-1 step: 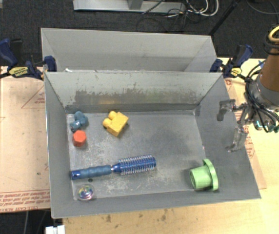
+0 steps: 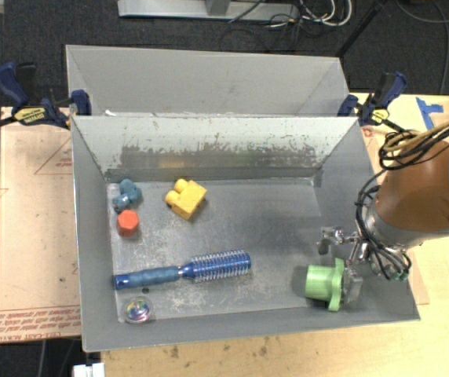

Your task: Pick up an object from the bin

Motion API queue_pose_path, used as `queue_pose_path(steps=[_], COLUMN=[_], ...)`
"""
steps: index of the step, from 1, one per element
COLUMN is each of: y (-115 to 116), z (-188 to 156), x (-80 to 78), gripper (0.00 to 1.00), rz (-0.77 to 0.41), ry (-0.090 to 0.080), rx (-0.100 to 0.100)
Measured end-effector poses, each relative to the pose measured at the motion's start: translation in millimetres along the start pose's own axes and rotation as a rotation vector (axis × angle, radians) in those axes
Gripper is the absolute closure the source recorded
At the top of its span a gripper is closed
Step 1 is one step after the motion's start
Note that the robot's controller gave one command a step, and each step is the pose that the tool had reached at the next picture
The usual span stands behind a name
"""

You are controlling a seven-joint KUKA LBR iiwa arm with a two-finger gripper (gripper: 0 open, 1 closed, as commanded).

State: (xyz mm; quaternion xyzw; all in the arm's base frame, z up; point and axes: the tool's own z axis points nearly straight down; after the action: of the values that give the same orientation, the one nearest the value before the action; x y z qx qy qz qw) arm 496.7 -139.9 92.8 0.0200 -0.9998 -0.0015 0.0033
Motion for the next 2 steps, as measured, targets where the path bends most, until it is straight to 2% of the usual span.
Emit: queue_pose_path(steps=[1,2], y=[-0.1,-0.2], z=[20.9,21.9], x=[8.5,10.6], gripper=[0.00,1.00], rz=[-0.185,-0.187], ry=[-0.020,-0.014], rx=[0.006,0.005])
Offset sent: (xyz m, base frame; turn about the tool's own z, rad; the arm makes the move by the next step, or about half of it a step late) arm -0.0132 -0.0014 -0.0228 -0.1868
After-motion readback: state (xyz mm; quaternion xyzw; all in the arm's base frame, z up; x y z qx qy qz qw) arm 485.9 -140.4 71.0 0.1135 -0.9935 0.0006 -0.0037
